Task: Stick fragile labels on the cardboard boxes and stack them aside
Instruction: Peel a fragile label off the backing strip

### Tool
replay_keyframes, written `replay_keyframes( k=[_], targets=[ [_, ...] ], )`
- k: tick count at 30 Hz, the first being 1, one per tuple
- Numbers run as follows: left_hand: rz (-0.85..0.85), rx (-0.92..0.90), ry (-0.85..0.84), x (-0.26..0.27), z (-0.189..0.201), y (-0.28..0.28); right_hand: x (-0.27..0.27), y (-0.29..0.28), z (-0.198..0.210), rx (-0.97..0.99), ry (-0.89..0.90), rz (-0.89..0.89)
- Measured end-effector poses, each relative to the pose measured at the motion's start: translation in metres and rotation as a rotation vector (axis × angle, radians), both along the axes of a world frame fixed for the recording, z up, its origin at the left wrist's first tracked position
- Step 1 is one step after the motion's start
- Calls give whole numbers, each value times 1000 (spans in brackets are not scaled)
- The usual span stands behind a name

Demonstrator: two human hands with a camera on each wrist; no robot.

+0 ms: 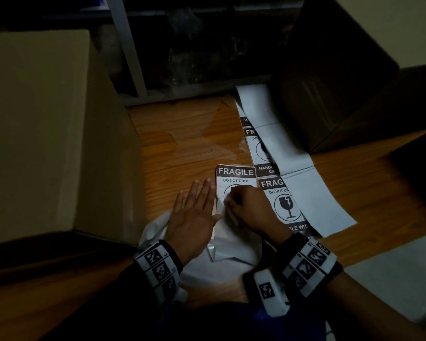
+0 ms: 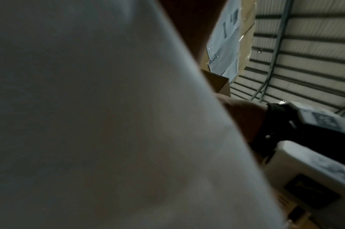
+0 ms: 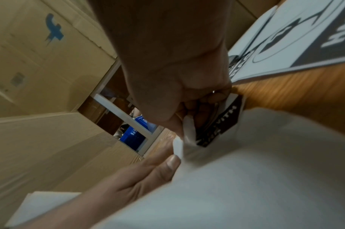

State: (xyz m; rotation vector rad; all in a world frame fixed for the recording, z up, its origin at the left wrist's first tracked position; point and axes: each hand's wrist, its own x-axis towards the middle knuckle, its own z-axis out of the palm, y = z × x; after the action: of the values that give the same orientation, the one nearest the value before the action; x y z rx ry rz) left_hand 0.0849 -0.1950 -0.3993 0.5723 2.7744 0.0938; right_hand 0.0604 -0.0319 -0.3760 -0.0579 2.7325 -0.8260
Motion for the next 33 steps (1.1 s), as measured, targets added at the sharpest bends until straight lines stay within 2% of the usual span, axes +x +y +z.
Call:
replay_keyframes(
  k=[3, 7, 26, 33],
  targets=[
    [17, 70, 57, 5, 0, 0, 1, 0, 1, -14, -3, -19],
    [-68, 173, 172, 11, -10, -11, -1, -1, 0, -30, 15, -68],
    [-123, -4, 139, 13, 3, 0, 3, -2, -3, -38, 64, -56],
    [-105, 21, 174, 15, 8, 5, 0, 3, -5, -75, 43, -93]
  ],
)
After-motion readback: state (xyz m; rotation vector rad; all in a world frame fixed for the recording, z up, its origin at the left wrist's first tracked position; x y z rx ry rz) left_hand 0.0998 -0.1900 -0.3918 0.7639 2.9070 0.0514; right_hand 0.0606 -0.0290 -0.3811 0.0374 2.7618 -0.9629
